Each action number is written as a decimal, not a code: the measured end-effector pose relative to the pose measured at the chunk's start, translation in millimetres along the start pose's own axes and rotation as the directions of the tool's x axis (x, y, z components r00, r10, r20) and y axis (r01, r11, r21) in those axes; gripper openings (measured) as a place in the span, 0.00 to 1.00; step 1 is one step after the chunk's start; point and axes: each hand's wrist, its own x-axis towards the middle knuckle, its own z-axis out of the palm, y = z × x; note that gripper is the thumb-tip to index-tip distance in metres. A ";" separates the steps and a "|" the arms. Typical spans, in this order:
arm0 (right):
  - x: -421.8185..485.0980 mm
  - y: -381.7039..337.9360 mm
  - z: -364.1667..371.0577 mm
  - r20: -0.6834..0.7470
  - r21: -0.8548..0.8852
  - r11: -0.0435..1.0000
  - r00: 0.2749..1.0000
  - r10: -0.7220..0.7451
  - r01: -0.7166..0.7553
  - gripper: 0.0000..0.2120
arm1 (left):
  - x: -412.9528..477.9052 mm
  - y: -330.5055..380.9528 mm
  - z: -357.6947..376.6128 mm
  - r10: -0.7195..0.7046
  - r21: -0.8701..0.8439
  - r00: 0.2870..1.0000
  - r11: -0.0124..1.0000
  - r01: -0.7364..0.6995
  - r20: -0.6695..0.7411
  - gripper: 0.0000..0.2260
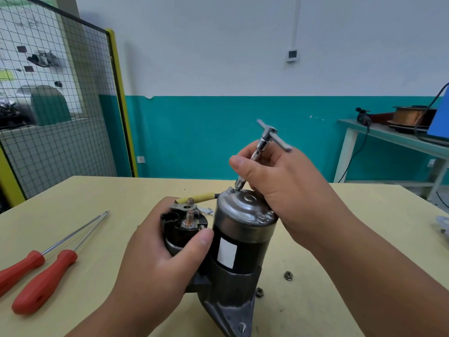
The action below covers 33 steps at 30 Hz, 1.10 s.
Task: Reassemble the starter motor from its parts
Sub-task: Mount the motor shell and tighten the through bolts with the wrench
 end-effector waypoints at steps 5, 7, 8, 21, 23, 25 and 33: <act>-0.6 -2.2 1.6 0.033 0.017 0.999 0.999 0.035 -0.036 0.08 | 0.1 -2.3 -1.0 -0.007 0.004 1.000 1.000 0.007 -0.004 0.17; -1.2 -3.5 1.3 0.043 0.019 0.999 0.999 0.027 -0.028 0.09 | -0.2 -2.5 -0.8 -0.017 -0.008 1.000 1.000 0.017 0.000 0.17; -1.3 -3.5 0.8 0.046 0.009 1.000 0.999 0.017 -0.017 0.08 | -0.2 -3.0 -0.8 -0.018 -0.008 1.000 1.000 0.018 0.002 0.18; -1.4 -1.6 1.1 0.012 0.017 1.000 1.000 0.008 -0.008 0.06 | 0.1 -1.4 -0.7 -0.001 0.019 1.000 1.000 0.001 -0.007 0.18; -1.0 -2.1 0.7 0.037 0.026 0.999 0.999 0.018 -0.019 0.07 | 0.0 -0.7 -0.3 0.008 0.028 1.000 1.000 -0.008 -0.016 0.17; -1.8 -4.1 -0.5 0.073 0.044 0.999 0.997 0.027 -0.030 0.07 | -0.5 -0.2 0.0 0.011 0.028 1.000 1.000 -0.010 -0.021 0.17; 0.2 -0.9 -0.4 0.020 0.025 1.000 1.000 0.011 -0.012 0.12 | -1.3 0.2 0.8 0.002 0.035 1.000 0.999 -0.002 -0.016 0.17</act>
